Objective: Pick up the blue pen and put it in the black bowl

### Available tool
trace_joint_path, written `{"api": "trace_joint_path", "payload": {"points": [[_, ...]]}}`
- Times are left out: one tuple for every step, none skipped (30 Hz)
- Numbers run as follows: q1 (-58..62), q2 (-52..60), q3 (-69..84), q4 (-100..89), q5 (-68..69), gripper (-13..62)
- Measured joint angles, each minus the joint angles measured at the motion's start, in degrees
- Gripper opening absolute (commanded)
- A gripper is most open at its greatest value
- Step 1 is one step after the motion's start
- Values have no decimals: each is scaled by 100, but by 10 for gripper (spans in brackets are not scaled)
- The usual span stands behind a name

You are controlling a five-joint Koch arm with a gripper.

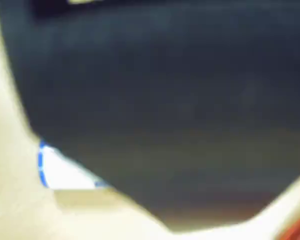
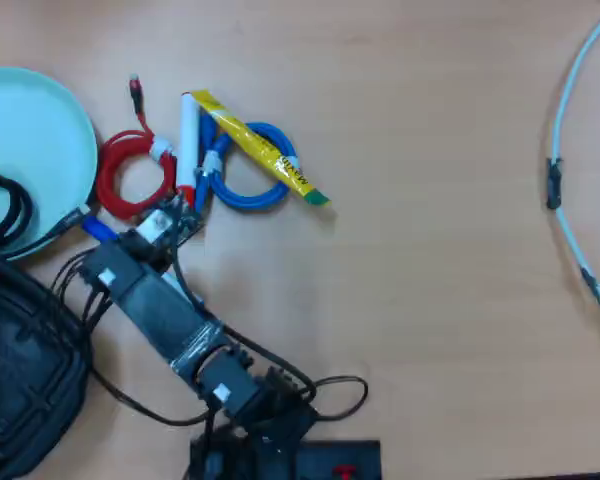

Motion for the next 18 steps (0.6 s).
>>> {"api": "trace_joint_path", "payload": {"points": [[-88,0,0,0,0,344],[-158,0,0,0,0,344],[-246,0,0,0,0,344],[-316,0,0,0,9,344],[-413,0,0,0,18,344],[-510,0,0,9,26,344],[-589,0,0,9,26,344],[-642,0,0,18,26,344],[-659,0,0,9,70,343],[-659,0,0,18,185,343],[-668,0,0,18,308,343],[-686,0,0,18,404,343],[-721,0,0,18,492,343],[-765,0,0,18,562,343],[-791,0,0,18,642,344],[-800,0,0,18,703,344],[-800,0,0,18,765,344],[-800,0,0,18,835,344]]}}
